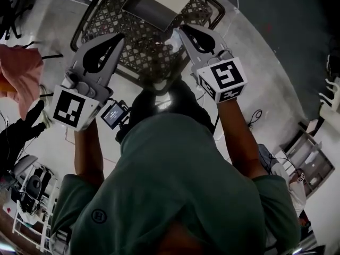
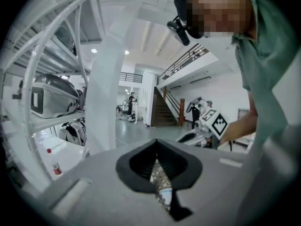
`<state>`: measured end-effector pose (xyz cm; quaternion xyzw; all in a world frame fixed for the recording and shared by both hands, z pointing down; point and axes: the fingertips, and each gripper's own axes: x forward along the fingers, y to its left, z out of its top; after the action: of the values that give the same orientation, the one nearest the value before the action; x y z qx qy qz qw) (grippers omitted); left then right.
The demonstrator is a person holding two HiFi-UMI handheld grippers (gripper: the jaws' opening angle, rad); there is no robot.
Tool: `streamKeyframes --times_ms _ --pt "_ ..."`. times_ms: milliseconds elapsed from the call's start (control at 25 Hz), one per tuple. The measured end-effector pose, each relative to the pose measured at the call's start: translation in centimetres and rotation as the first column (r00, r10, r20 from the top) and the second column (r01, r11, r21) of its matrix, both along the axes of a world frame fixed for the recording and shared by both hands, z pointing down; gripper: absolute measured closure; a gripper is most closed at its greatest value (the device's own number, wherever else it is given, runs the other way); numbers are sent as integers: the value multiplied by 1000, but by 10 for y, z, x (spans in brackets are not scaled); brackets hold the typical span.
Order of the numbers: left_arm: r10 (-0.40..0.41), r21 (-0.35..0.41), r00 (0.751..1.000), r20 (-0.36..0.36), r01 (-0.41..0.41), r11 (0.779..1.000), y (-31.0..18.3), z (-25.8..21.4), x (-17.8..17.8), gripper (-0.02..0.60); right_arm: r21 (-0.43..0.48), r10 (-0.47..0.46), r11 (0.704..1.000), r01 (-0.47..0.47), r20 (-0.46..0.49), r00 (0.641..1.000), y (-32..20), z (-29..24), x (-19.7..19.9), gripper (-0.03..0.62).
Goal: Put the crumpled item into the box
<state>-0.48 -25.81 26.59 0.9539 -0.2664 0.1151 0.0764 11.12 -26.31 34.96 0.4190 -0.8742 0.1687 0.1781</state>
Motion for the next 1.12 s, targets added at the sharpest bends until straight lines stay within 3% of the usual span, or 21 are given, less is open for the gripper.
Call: streamKeyframes --times_ms 1120 --pt "-45 -150 998 47 51 987 -3 97 11 578 -228 -48 973 36 -46 998 0 180 16 496"
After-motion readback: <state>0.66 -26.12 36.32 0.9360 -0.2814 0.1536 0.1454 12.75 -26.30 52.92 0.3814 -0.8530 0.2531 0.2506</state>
